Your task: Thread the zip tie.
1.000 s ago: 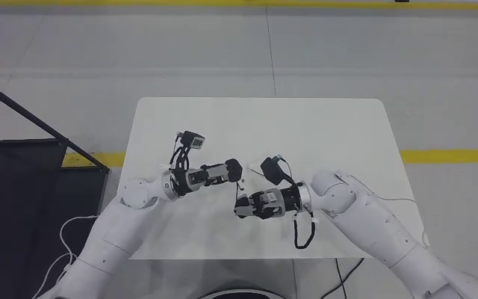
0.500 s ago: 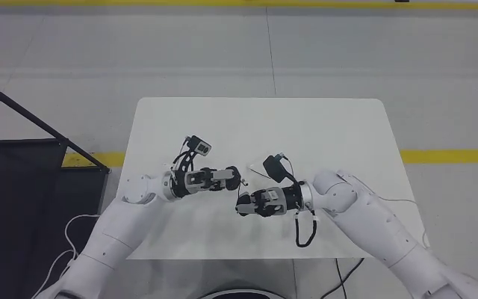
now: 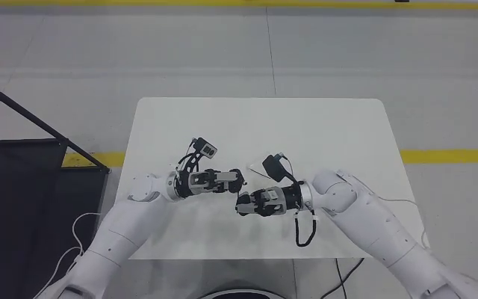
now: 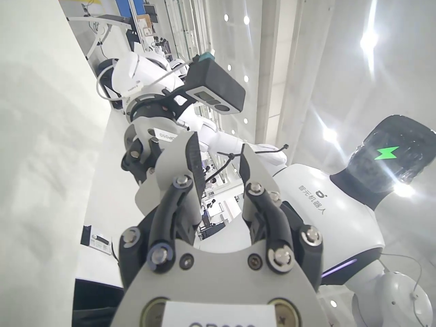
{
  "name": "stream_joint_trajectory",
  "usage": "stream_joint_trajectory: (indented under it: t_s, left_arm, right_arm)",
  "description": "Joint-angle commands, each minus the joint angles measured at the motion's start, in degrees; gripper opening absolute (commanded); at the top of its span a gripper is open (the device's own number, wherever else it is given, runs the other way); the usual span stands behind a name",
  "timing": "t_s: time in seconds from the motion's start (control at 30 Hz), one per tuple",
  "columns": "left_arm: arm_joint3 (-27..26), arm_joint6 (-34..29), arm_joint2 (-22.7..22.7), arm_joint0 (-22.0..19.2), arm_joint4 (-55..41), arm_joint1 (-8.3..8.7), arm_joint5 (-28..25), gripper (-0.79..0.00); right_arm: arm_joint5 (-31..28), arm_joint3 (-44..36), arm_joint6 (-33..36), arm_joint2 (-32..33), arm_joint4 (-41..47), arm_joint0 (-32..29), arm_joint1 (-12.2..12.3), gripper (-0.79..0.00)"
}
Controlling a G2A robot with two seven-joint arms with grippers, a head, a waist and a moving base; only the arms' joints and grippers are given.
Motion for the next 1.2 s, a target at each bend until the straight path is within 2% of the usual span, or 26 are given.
stream_joint_trajectory:
  t_s: [0.0, 0.1, 0.2, 0.5, 0.77, 1.17]
  left_arm:
    - [0.26, -0.12, 0.07, -0.11, -0.24, -0.17, 0.05, -0.496]
    - [0.65, -0.39, 0.04, -0.29, -0.29, -0.40, 0.09, -0.514]
    - [0.89, -0.73, -0.03, -0.37, -0.39, -0.59, 0.18, -0.570]
    - [1.15, -1.60, -0.58, -0.34, -0.53, -1.03, 0.86, -0.785]
    - [1.21, -1.73, -1.27, -0.13, -0.17, -1.31, 0.99, -0.785]
    - [1.96, -1.81, -2.75, 0.10, 0.87, -1.54, 1.06, -0.785]
  right_arm:
    - [-0.08, -0.02, 0.07, 0.13, -0.05, -0.09, -0.03, -0.785]
    - [-0.07, -0.05, 0.22, 0.35, -0.08, -0.22, -0.07, -0.785]
    - [-0.04, -0.08, 0.40, 0.55, -0.08, -0.34, -0.11, -0.785]
    - [0.35, -0.19, 1.04, 0.98, -0.05, -0.65, -0.24, -0.785]
    - [0.45, -0.13, 1.16, 1.36, 0.07, -0.76, -0.34, -0.785]
    - [-2.54, -0.45, -1.83, 3.70, 2.39, -2.64, 0.30, -0.785]
